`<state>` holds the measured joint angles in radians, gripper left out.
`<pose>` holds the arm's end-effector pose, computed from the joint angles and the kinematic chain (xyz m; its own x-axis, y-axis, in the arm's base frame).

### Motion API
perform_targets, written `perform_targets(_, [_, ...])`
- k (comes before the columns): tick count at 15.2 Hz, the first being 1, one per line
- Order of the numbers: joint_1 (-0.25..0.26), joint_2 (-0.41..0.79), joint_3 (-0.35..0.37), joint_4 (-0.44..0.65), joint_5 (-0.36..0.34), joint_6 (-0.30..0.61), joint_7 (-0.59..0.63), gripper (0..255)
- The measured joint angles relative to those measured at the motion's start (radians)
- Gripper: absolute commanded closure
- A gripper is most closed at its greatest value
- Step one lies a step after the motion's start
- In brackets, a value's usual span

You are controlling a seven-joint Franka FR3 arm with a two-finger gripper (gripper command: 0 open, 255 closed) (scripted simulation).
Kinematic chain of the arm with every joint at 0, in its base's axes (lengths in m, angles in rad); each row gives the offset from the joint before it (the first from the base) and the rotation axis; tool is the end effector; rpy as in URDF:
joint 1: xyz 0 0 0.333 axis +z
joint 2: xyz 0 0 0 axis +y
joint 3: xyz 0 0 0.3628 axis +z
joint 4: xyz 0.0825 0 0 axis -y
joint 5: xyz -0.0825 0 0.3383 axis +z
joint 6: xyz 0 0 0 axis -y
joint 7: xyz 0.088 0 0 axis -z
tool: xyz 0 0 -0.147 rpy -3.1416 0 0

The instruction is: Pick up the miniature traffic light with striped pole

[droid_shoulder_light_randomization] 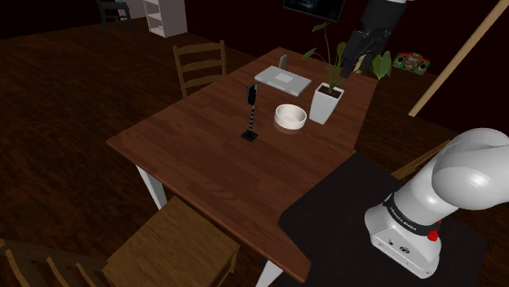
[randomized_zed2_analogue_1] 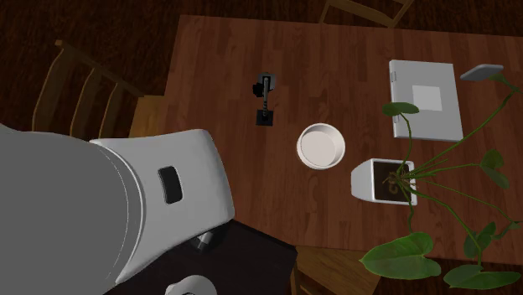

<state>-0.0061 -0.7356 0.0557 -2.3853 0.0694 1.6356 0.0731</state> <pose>0.2468 0.0271 0.5643 0.9989 -0.0429 -0.0171 -0.0434 -0.9986 -0.0306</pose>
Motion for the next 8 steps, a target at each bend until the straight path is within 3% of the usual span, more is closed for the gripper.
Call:
perform_targets(3, [-0.002, 0.036, -0.006, 0.004, -0.004, 0.036, -0.014, 0])
perform_targets(8, [0.001, 0.187, -0.010, 0.014, -0.002, 0.194, -0.046, 0])
